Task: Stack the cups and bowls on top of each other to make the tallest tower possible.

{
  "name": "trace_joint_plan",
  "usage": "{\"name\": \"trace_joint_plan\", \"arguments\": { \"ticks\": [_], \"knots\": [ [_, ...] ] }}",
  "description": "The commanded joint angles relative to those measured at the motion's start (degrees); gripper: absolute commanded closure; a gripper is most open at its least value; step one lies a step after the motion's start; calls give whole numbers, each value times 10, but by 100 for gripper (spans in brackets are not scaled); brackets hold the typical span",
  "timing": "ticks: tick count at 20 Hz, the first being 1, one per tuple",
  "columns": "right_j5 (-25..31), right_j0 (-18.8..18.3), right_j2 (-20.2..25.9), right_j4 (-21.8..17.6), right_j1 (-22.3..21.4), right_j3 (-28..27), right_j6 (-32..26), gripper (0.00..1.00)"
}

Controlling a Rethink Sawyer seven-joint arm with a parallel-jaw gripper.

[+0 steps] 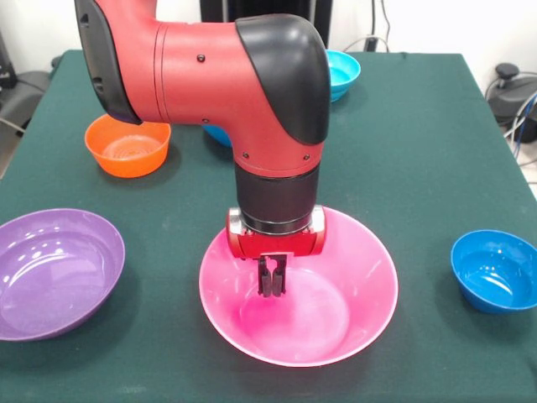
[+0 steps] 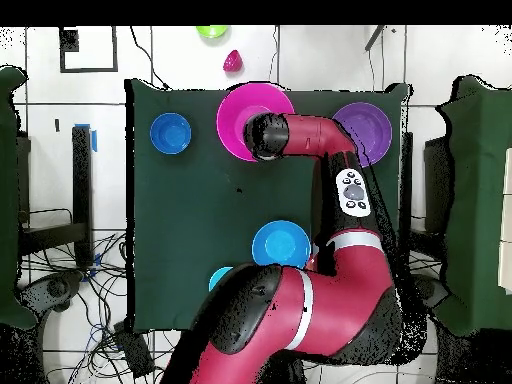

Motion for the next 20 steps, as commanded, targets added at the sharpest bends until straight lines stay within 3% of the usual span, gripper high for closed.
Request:
{"name": "trace_joint_plan", "arguments": {
  "ticks": [1,10,14,15,20],
  "knots": [
    [-15,11,16,-15,0,24,-3,100],
    [-43,13,6,-12,-9,46,29,100],
    [-43,8,15,-10,-8,47,13,100],
    [-46,8,14,-10,-8,48,16,0],
    [-47,3,20,-7,-8,52,12,0]
  ]
}}
